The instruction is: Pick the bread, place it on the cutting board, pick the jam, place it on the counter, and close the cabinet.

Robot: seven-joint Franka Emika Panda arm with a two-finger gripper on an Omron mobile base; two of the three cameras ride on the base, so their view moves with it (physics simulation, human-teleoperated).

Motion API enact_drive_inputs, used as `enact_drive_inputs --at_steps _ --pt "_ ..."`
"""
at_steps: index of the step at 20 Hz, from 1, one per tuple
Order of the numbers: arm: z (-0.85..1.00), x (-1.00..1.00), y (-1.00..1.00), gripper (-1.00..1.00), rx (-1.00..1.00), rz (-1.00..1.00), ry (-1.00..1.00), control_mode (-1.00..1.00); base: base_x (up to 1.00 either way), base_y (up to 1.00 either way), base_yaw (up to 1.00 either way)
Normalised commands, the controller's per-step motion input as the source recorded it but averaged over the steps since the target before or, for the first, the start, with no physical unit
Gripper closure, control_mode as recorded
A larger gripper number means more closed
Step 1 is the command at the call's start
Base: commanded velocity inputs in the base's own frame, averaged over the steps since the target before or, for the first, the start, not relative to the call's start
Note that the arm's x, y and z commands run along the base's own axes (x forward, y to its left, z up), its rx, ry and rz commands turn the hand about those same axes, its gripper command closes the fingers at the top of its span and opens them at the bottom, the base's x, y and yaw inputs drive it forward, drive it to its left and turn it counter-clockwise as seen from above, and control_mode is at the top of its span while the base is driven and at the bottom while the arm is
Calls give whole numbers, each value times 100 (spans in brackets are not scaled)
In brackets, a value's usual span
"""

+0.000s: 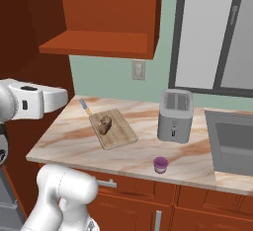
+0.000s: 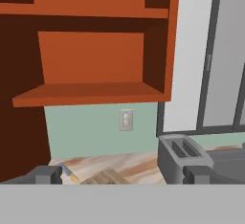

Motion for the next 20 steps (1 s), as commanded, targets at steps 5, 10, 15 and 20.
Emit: enact_drive_inputs --at_steps 5,10,15,20 --pt "-2 -14 39 -100 -3 0 -2 -100 0 0 0" --pt "-10 -7 29 -100 -3 0 -6 -100 0 0 0" --pt "-11 -6 13 -100 -1 3 -7 -100 0 0 0" --pt "-9 -17 1 -100 -1 9 -8 -100 0 0 0"
